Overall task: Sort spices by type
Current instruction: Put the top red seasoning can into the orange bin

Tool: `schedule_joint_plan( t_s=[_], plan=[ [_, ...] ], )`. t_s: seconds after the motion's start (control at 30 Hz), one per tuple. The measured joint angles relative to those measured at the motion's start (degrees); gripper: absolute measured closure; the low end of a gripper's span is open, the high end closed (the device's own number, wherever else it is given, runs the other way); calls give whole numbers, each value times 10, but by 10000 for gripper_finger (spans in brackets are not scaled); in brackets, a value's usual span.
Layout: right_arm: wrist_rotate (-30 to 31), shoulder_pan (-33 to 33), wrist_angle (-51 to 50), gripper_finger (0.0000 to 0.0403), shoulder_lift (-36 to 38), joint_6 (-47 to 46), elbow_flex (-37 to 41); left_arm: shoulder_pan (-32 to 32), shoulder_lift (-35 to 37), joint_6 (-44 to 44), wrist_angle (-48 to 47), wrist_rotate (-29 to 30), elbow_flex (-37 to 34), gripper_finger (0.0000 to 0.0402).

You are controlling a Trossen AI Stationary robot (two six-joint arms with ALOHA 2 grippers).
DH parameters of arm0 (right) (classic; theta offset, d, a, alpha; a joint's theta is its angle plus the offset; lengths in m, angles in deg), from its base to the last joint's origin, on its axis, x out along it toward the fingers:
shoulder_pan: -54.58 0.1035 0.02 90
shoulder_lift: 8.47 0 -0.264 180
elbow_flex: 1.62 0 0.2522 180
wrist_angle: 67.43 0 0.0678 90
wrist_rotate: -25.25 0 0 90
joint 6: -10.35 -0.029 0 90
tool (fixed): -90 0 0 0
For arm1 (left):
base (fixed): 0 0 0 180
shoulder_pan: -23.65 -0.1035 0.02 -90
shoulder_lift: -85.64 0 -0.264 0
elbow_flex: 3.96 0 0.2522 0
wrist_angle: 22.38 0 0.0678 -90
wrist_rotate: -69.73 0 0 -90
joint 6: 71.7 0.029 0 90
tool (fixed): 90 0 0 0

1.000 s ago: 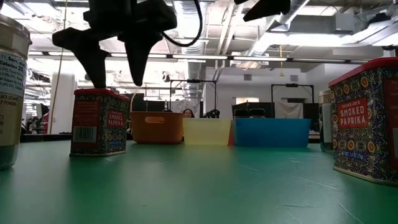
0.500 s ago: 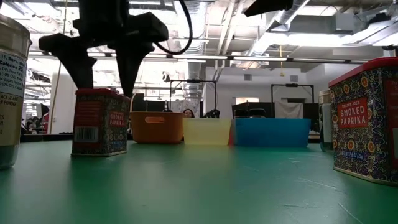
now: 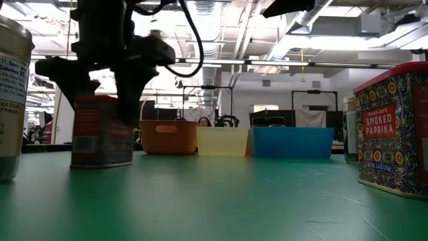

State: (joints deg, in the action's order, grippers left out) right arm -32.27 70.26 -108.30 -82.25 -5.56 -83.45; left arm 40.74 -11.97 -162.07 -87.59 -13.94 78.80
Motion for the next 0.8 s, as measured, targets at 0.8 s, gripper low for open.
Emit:
schedule_joint_plan(
  t_s=[0.8],
  plan=[
    [-85, -87, -39, 38, -6, -37, 1, -239, 48, 371, -65, -36, 113, 189]
  ],
)
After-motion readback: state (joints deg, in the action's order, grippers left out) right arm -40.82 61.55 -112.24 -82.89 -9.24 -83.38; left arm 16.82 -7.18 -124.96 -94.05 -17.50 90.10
